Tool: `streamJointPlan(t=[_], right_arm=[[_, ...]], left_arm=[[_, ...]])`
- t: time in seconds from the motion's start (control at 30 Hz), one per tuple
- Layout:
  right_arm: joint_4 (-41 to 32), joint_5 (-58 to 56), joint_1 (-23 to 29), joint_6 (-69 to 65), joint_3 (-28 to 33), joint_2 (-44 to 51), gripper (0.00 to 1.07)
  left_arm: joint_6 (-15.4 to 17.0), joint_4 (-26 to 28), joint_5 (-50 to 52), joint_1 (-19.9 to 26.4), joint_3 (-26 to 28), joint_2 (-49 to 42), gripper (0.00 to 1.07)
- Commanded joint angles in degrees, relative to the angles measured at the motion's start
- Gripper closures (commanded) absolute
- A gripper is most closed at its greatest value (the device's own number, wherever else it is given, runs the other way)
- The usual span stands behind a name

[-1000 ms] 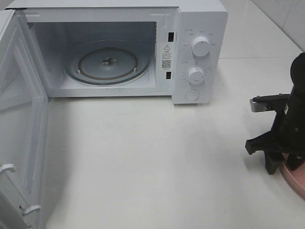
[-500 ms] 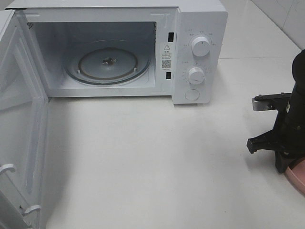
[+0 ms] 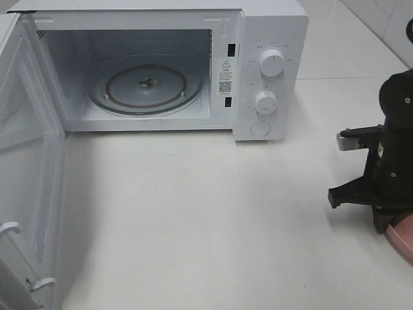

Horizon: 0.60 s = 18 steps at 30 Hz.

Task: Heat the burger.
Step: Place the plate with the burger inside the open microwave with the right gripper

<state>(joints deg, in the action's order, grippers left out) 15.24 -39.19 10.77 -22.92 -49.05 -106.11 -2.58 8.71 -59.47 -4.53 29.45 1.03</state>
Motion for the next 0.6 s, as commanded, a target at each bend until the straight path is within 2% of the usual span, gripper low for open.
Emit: streamJointPlan(t=[0.03,0.4,0.6], right_arm=[[4.1,0.3,1.3,-3.7,0.3,-0.7,1.07],[10.7,-3.0,6.0,-12.0,0.3,-0.6,1.07],[17.1,-6.6,8.3,-17.0,0.3,-0.6,1.07]], left_arm=[[0.2,0.2,0.3,-0.3,-0.1,0.1,0.06],[0.2,0.2,0.3,-0.3,-0.1,0.1,0.06],[0.2,0.2,0.3,-0.3,-0.1,0.1,0.06]])
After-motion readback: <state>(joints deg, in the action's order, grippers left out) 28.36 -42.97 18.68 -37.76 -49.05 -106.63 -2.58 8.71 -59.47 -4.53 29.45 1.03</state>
